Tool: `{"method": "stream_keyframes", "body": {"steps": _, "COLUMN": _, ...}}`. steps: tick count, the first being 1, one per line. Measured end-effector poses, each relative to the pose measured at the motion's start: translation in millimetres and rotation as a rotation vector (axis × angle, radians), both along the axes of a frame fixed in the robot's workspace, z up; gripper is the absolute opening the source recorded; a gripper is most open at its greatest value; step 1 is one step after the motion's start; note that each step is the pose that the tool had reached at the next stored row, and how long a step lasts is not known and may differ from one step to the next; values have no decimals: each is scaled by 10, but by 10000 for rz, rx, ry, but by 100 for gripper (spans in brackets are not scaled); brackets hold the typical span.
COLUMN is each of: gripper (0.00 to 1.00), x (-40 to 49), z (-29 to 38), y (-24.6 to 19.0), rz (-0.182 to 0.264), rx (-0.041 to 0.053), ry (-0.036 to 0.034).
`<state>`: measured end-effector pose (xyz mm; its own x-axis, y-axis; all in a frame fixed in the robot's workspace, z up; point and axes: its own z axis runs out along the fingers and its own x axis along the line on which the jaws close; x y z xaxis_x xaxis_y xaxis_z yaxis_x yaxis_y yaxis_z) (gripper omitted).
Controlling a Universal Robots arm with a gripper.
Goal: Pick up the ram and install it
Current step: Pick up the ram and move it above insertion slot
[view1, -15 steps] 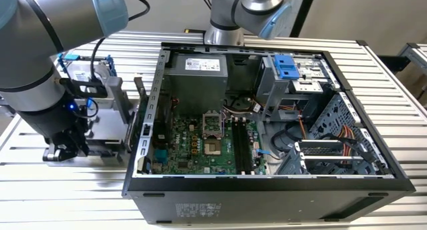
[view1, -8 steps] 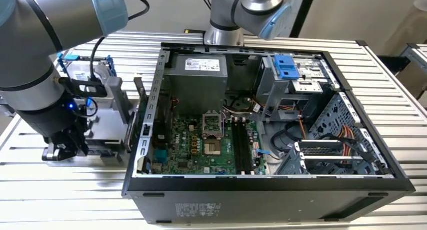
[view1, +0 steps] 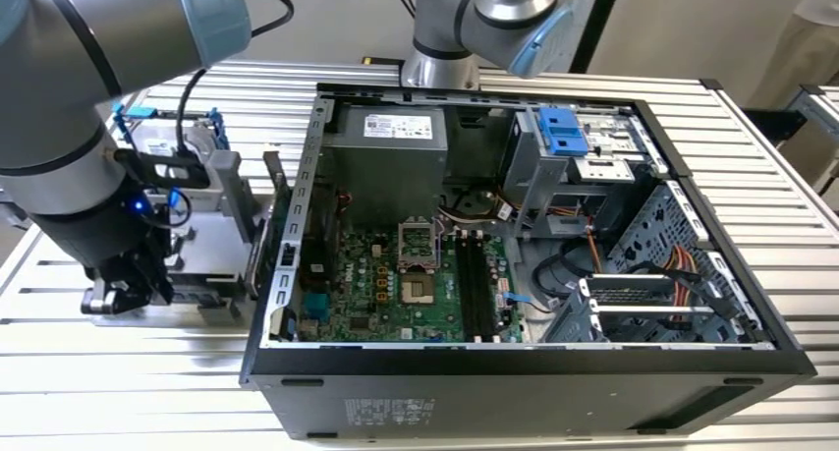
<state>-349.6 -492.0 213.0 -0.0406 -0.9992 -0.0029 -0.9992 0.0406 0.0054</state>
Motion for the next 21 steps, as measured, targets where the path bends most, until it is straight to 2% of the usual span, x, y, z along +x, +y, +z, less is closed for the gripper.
{"method": "stream_keyframes", "body": {"steps": 12, "gripper": 0, "x": 0, "z": 88, "y": 0, "rz": 0, "rx": 0, "ry": 0}}
{"method": "stream_keyframes", "body": {"steps": 21, "gripper": 0, "x": 0, "z": 119, "y": 13, "rz": 0, "rx": -1, "ry": 1}}
